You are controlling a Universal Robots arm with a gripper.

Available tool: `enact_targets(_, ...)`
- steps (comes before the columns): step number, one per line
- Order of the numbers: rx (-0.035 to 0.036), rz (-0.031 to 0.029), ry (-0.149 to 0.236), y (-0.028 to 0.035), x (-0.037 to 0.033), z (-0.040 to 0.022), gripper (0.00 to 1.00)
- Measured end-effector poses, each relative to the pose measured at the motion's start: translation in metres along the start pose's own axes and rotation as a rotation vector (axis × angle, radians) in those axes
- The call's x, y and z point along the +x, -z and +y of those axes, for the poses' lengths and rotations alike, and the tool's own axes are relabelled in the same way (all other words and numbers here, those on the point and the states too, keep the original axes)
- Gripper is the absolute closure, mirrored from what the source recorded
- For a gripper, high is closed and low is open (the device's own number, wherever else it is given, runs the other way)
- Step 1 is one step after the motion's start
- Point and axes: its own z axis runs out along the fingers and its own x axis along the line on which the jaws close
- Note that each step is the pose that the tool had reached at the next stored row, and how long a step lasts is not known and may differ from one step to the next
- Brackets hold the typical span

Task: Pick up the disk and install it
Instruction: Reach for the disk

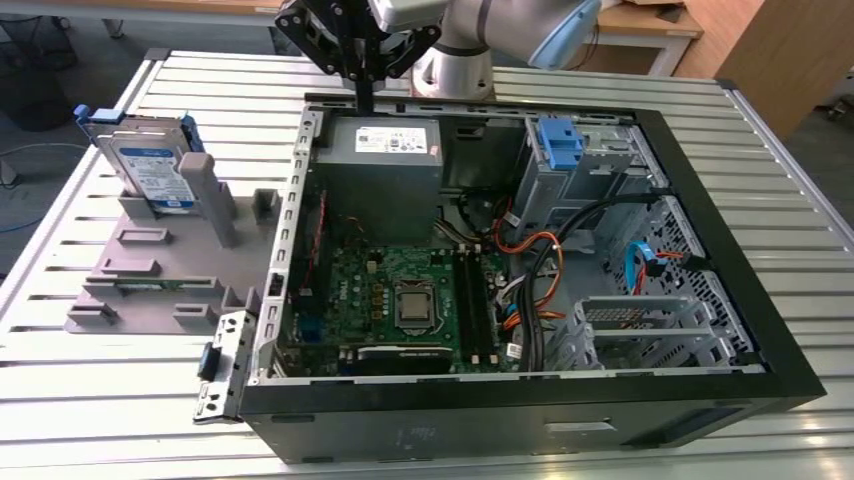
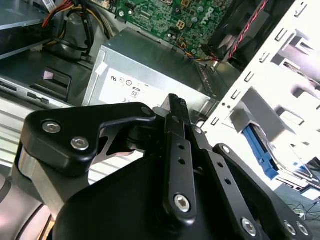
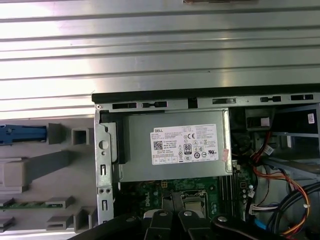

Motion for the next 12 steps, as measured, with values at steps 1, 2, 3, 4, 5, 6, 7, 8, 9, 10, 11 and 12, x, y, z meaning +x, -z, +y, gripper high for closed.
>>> enact_targets(1,0.0,0.0,0.0,0.0,0.0,0.0,0.89)
enact_targets(2,0.0,0.0,0.0,0.0,0.0,0.0,0.89)
enact_targets(3,0.0,0.0,0.0,0.0,0.0,0.0,0.89)
enact_targets(4,0.0,0.0,0.0,0.0,0.0001,0.0,0.89)
enact_targets(5,0.0,0.0,0.0,0.0,0.0001,0.0,0.89)
enact_targets(6,0.0,0.0,0.0,0.0,0.0001,0.0,0.89)
enact_targets(7,0.0,0.0,0.0,0.0,0.0001,0.0,0.89)
enact_targets(8,0.0,0.0,0.0,0.0,0.0002,0.0,0.89)
enact_targets(9,0.0,-0.0001,0.0,0.0,0.0003,0.0,0.89)
enact_targets(10,0.0,-0.0001,0.0,0.0,0.001,-0.0001,0.89)
enact_targets(11,0.0,-0.0001,0.0,0.0,0.0018,-0.0002,0.89)
enact_targets(12,0.0,0.0,0.0,0.0001,0.0027,-0.0003,0.89)
